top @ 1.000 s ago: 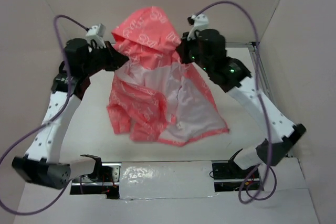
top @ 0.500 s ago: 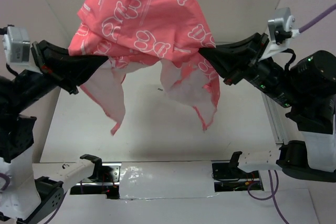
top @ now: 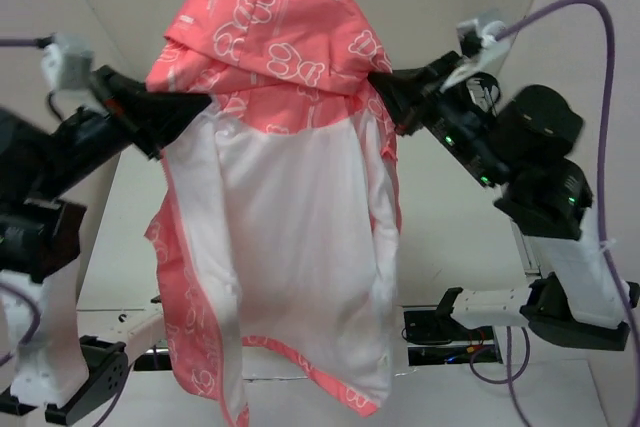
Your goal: Zip up the jacket
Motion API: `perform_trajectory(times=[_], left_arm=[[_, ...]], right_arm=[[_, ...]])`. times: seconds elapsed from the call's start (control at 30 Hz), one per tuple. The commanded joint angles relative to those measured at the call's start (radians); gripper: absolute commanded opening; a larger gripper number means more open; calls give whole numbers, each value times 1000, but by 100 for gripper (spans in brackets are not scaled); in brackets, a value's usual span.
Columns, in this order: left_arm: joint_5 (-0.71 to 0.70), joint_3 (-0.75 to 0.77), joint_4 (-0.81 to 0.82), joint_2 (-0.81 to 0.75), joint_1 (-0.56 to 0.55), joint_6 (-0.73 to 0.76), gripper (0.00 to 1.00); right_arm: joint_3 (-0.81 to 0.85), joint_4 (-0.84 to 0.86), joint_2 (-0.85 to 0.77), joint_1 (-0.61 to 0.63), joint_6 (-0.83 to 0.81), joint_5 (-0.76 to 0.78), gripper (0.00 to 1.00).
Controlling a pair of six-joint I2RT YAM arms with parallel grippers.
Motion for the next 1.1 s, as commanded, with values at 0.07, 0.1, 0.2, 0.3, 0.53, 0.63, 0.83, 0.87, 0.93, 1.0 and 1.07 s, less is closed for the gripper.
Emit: perform_trajectory(times=[0.07, 0.1, 0.2, 0.3, 0.53, 0.63, 0.83, 0.87, 0.93, 1.0, 1.07], left_arm=[[-310, -259, 154, 162, 25, -7, 0], [-325, -295, 177, 219, 22, 0, 0], [-379, -428, 239, 366, 22, 5, 1], [-348, -439, 228, 547, 25, 0, 33], [-249, -397, 200, 695, 42, -24, 99], [-244, -546, 246, 574, 52, -50, 99], [-342, -888, 183, 275, 83, -192, 99], [-354, -930, 169, 249, 95, -219, 99], [-362, -1046, 126, 177, 143, -288, 99], [-330, -1145, 106, 95, 216, -331, 99], [-280, -1221, 122, 14, 279, -351, 99]], right_arm=[[-152, 35, 99, -487, 207, 86, 0], [-193, 51, 122, -538, 226, 13, 0], [-307, 114, 293, -642, 286, -184, 1], [-300, 106, 489, -655, 277, -200, 23], [-151, -26, 714, -688, 312, -154, 100], [-376, 93, 563, -701, 347, -167, 100], [-825, 261, 210, -675, 422, -262, 100], [-853, 266, 149, -644, 398, -273, 100], [-899, 232, 95, -510, 373, -247, 100], [-929, 215, 80, -340, 363, -172, 100], [-946, 241, 126, -209, 378, -211, 100]])
